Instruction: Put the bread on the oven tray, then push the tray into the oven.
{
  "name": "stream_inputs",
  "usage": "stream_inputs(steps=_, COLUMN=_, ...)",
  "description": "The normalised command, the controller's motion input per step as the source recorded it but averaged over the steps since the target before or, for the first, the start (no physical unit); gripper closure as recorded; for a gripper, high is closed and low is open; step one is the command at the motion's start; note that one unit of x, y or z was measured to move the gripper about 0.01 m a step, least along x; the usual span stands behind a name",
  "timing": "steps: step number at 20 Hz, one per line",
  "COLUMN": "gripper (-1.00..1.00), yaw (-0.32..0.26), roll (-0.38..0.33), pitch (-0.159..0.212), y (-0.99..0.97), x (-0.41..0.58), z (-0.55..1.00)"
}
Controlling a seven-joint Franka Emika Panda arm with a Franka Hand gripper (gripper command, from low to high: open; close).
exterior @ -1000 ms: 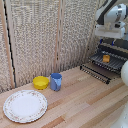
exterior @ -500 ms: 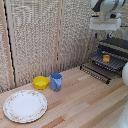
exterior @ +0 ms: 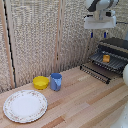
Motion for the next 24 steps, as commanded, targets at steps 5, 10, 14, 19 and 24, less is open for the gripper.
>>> stream_inputs(steps=5, gripper=-1.0, yaw=0.204, roll=-0.144, pitch=0.188, y=0.34, x=0.0, z=-0.02)
stream_inputs(steps=10, gripper=-1.0, yaw=0.07, roll=-0.078, pitch=0.206, y=0.84, x=0.0, z=-0.07)
stream_inputs(steps=14, gripper=-1.0, yaw=0.051, roll=-0.066, pitch=0.21, y=0.89, x=0.0, z=-0.06)
stream_inputs(steps=19, gripper=-1.0, yaw=0.119, roll=-0.177, pitch=0.248, y=0.5, x=-0.045, z=0.08)
stream_inputs(steps=24, gripper=-1.0, yaw=0.285, roll=-0.218, pitch=0.121, y=0.0, x=-0.101, z=0.0)
